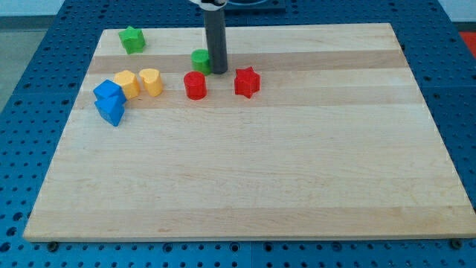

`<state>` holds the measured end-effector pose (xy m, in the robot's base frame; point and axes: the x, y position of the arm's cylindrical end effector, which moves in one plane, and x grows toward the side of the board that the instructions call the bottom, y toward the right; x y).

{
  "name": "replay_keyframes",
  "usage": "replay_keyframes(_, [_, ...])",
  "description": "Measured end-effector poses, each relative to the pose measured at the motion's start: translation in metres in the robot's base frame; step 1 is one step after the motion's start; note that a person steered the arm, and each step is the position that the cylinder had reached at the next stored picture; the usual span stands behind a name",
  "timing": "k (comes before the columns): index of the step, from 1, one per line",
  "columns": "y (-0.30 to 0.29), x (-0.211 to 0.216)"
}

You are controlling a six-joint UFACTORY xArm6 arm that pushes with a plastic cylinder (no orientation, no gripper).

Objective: Move the green circle to the right of the green star

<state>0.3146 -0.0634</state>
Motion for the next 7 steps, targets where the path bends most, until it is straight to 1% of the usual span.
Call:
replay_keyframes(3, [-0.062, 0.0])
replay_keyframes(4, [-0.063, -0.008])
replay_keyframes(6, [-0.063, -0.04])
replay_keyframes(7, [-0.063, -0.046])
